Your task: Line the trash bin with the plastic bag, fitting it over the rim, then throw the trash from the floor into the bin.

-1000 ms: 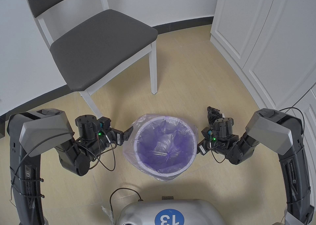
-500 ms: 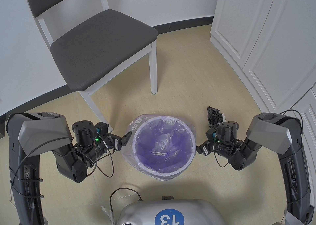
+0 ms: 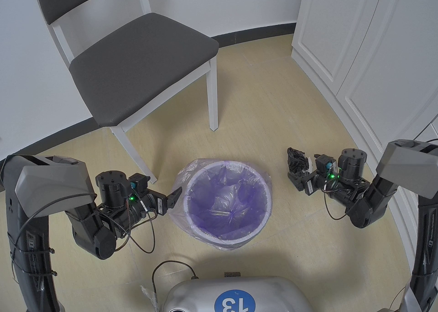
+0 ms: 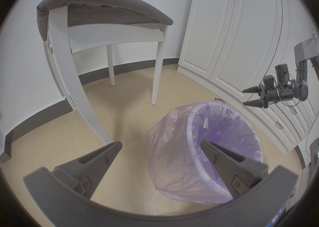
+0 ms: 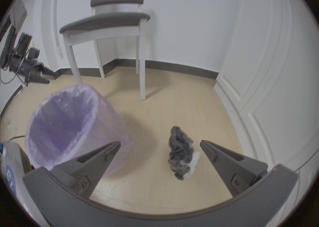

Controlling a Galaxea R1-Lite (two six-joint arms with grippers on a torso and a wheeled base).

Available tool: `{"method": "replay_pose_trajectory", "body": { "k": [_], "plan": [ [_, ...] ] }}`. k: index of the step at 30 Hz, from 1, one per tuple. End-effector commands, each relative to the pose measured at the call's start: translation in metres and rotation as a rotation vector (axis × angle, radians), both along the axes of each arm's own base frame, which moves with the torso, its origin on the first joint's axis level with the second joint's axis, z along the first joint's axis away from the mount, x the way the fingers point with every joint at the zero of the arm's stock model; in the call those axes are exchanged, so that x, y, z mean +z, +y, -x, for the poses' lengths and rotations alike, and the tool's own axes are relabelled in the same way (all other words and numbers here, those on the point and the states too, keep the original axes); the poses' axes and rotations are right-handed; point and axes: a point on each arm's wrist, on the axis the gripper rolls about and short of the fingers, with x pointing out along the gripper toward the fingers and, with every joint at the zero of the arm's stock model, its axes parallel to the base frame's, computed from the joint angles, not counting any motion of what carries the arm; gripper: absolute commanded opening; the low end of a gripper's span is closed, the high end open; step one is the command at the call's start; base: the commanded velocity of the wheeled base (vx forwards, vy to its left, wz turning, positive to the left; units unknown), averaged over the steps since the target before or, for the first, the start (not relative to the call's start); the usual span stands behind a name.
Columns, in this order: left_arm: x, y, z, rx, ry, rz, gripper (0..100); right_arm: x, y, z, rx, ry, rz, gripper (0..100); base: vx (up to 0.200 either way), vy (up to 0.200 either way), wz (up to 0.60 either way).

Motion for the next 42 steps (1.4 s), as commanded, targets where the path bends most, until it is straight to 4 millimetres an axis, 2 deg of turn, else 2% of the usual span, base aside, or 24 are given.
{"method": "replay_pose_trajectory", "body": {
  "k": [1,2,3,6,9,13,20,22,28,29,31,33,34,35,37,40,42],
  "plan": [
    [0.03,0.0,0.015,-0.012,-0.061,0.02,100,0.064,-0.01,0.04,-0.046,-0.13,-0.039,100,0.0,0.0,0.0],
    [0.031,0.0,0.015,-0.014,-0.064,0.021,100,0.065,-0.01,0.042,-0.047,-0.133,-0.039,100,0.0,0.0,0.0],
    [0.042,0.001,0.02,-0.014,-0.087,0.028,100,0.082,-0.011,0.058,-0.072,-0.158,-0.061,100,0.0,0.0,0.0],
    [0.055,0.003,0.027,-0.014,-0.115,0.037,100,0.1,-0.015,0.074,-0.127,-0.189,-0.104,100,0.0,0.0,0.0],
    [0.062,0.005,0.032,-0.012,-0.13,0.041,100,0.102,-0.021,0.083,-0.191,-0.188,-0.102,100,0.0,0.0,0.0],
    [0.072,0.009,0.041,0.009,-0.151,0.044,100,0.095,-0.025,0.095,-0.302,-0.161,-0.082,100,0.0,0.0,0.0],
    [0.099,0.017,0.064,0.016,-0.21,0.069,100,0.112,-0.03,0.122,-0.374,-0.196,-0.114,100,0.0,0.0,0.0],
    [0.113,0.021,0.072,0.022,-0.243,0.079,100,0.118,-0.035,0.139,-0.411,-0.19,-0.113,100,0.0,0.0,0.0],
    [0.125,0.022,0.084,0.017,-0.253,0.123,100,0.115,-0.045,0.18,-0.44,-0.159,-0.161,100,0.0,0.0,0.0],
    [0.125,0.022,0.084,0.017,-0.253,0.123,100,0.115,-0.045,0.18,-0.44,-0.159,-0.161,100,0.0,0.0,0.0],
    [0.126,0.019,0.085,0.006,-0.255,0.135,100,0.108,-0.046,0.198,-0.414,-0.131,-0.193,100,0.0,0.0,0.0],
    [0.126,0.019,0.085,0.003,-0.253,0.135,100,0.102,-0.045,0.202,-0.403,-0.103,-0.193,100,0.0,0.0,0.0],
    [0.124,0.016,0.086,-0.006,-0.247,0.134,100,0.083,-0.043,0.207,-0.385,-0.013,-0.195,100,0.0,0.0,0.0],
    [0.123,0.013,0.087,-0.011,-0.241,0.139,100,0.069,-0.04,0.204,-0.387,0.057,-0.214,100,0.0,0.0,0.0],
    [0.124,0.011,0.088,-0.002,-0.237,0.155,100,0.055,-0.033,0.194,-0.396,0.12,-0.304,100,0.0,0.0,0.0],
    [0.127,0.011,0.09,0.015,-0.248,0.164,100,0.039,-0.025,0.166,-0.38,0.108,-0.459,100,0.0,0.0,0.0],
    [0.131,0.013,0.092,0.019,-0.259,0.166,100,0.02,-0.03,0.149,-0.373,0.145,-0.419,100,0.0,0.0,0.0]
  ]
}}
